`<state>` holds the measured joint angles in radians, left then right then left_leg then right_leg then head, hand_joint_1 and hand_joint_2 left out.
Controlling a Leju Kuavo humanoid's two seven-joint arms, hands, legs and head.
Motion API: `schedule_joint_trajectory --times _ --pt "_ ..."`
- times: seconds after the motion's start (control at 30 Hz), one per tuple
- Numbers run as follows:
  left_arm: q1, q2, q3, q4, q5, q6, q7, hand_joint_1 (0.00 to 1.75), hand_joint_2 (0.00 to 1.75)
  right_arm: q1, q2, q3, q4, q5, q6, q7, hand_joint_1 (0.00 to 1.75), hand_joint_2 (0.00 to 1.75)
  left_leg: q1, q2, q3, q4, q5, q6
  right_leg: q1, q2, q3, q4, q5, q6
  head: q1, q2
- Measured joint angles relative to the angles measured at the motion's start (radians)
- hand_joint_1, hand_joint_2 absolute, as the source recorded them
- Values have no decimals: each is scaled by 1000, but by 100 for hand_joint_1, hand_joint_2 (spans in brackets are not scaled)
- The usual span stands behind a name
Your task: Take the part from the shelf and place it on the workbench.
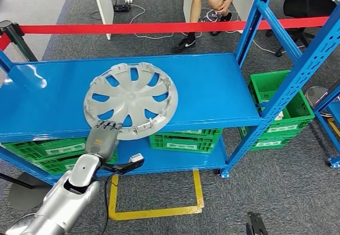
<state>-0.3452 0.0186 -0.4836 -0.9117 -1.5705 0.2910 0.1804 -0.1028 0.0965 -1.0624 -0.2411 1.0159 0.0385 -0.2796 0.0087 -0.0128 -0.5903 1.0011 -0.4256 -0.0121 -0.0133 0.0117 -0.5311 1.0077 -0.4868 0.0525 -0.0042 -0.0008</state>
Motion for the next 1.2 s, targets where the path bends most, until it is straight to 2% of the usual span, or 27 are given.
schedule_joint_trajectory --times 0.07,0.13,0.2,0.4,0.5,0.67,0.8,0.9,1.07,1.2 --pt "1 1 3 0 0 0 0 106 175 0 0 0 0 -1 0 0 0 0 0 0 0 0 0 0 0 0 0 0 0 0 0 0" --pt "1 3 4 0 0 0 0 100 175 0 0 0 0 -2 0 0 0 0 0 0 1 0 0 0 0 0 1 0 0 0 0 0" --pt "1 5 4 0 0 0 2 105 175 0 0 0 0 -2 0 0 0 0 0 0 1 0 0 0 0 0 1 0 0 0 0 0" --pt "1 11 5 -4 0 5 13 150 175 0 0 0 0 -2 0 -1 0 0 0 0 2 0 0 0 0 0 1 0 0 0 0 0" --pt "1 19 3 -14 0 23 39 162 175 0 0 1 0 -3 0 -2 0 0 0 0 2 0 0 0 0 1 1 0 0 0 0 0" --pt "1 38 -3 -42 0 34 68 162 175 3 0 1 0 -7 0 -7 0 0 0 0 1 0 0 0 0 0 1 0 0 0 0 0" --pt "1 48 -5 -56 0 34 75 175 175 3 0 1 0 -7 0 -8 0 0 0 0 1 0 0 0 0 0 1 0 0 0 0 0" --pt "-1 58 -21 -82 0 58 105 171 175 4 0 1 0 -8 -1 -10 0 0 0 0 0 0 0 0 0 1 -1 0 0 0 0 0" --pt "-29 109 -106 -246 1 18 210 163 175 10 0 1 0 -13 -5 -18 0 0 0 0 -2 0 0 0 0 0 -2 0 0 0 0 0" --pt "-62 154 -179 -362 2 2 262 160 175 16 0 1 0 -19 -7 -21 0 0 0 0 -2 0 0 0 0 0 -3 0 0 0 0 0"
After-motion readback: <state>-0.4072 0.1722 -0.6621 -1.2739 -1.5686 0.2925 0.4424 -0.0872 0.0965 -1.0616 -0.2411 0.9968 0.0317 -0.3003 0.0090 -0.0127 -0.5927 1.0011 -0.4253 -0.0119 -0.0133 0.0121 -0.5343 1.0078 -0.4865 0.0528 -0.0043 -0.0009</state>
